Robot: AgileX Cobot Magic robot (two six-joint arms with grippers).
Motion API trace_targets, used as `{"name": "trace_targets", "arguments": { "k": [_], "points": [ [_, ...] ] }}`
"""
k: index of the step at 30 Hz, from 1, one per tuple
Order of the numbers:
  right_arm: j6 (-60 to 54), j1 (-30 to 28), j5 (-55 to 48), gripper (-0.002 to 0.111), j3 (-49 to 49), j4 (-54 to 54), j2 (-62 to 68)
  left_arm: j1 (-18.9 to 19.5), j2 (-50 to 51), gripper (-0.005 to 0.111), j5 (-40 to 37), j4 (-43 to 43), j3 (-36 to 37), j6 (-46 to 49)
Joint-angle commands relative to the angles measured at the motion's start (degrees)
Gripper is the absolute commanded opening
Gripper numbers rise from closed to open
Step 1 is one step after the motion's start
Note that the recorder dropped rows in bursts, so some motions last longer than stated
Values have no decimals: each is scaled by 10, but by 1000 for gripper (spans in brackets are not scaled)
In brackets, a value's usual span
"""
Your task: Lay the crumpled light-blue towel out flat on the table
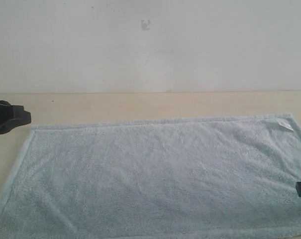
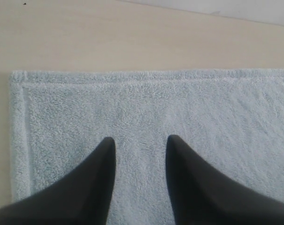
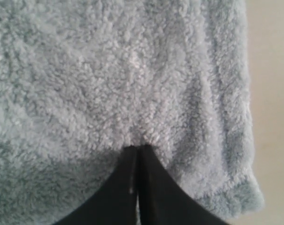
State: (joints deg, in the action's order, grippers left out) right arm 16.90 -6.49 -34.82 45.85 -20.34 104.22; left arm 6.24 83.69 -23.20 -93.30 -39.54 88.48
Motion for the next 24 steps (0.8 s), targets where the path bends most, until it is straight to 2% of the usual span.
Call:
{"name": "trace_targets", "arguments": {
  "k": [1, 6, 12, 24],
  "points": [
    [27, -5, -43, 0, -29, -12, 16, -3, -4, 34, -8, -4, 2, -6],
    [22, -3, -15, 0, -29, 1, -16, -3, -4, 34, -8, -4, 2, -6],
    [-46, -3, 42, 0, -29, 71, -108, -3, -4, 34, -9, -4, 2, -6],
    [-231, -3, 74, 0, -29, 271, -157, -3, -4, 34, -9, -7, 2, -6]
  ]
}}
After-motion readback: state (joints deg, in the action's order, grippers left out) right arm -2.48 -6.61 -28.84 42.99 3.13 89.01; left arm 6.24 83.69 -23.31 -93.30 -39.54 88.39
